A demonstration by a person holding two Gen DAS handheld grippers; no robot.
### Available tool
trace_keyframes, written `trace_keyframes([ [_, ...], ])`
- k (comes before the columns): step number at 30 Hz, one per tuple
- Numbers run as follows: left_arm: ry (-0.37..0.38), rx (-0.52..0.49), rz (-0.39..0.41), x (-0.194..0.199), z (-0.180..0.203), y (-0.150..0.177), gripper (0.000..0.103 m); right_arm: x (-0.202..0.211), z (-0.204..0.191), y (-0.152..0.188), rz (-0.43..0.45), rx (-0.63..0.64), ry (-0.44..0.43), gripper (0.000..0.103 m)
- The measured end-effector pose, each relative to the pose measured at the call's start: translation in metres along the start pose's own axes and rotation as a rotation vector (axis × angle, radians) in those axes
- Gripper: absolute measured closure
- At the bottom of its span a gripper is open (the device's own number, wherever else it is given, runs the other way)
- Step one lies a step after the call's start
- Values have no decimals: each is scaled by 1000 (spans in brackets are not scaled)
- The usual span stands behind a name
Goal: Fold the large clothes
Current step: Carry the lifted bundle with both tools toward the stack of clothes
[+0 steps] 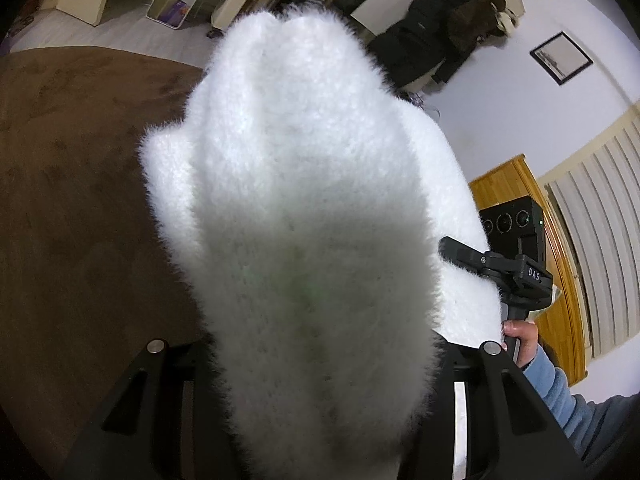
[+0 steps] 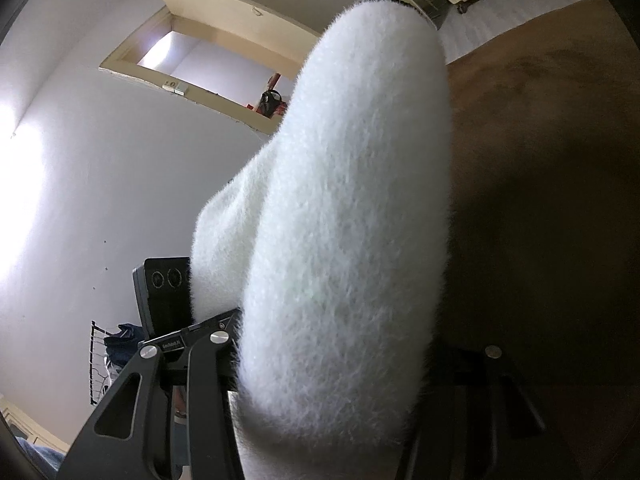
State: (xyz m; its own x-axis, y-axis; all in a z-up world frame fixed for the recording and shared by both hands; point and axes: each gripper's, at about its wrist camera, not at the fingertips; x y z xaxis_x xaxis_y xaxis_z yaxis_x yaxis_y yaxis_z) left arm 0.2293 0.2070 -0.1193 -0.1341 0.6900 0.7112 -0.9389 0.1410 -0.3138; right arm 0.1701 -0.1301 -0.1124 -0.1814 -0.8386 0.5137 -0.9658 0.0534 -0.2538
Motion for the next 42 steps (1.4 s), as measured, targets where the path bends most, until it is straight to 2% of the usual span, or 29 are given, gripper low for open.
trace_keyframes([
  [5, 1, -33, -17, -3, 20, 14, 59, 23, -5, 28, 32, -1, 10, 56],
  [10, 8, -56, -19, -2, 36, 24, 59, 27, -21, 23, 67, 0, 20, 56],
  [16, 30, -104, -46, -4, 56, 25, 59, 63, -26, 52, 117, -10, 42, 56],
  [20, 43, -179, -77, -19, 92, 21, 59, 102, -17, 77, 190, -30, 71, 56],
  [23, 65, -257, -122, -42, 128, 13, 59, 126, -8, 89, 252, -55, 94, 57],
  [26, 96, -327, -169, -66, 158, 6, 59, 171, 0, 120, 352, -100, 132, 57],
  [30, 148, -444, -256, -110, 217, 5, 58, 228, 13, 167, 462, -167, 184, 56],
  [36, 240, -595, -400, -188, 308, 20, 58, 313, 28, 249, 617, -288, 286, 56],
  [42, 266, -700, -538, -256, 385, 39, 58, 374, 56, 319, 742, -431, 325, 56],
])
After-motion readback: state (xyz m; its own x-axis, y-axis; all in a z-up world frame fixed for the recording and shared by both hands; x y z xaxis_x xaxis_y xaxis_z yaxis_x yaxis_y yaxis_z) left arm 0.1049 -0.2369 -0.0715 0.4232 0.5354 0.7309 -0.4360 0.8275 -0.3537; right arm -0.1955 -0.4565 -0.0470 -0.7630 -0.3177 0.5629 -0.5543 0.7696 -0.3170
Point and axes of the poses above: each gripper's, at about its wrist camera, not at the fingertips, and x roughly against the way its jaws point, z to its right, y to its underside, and after that the axes turned 11 degrees about -z, right-handed
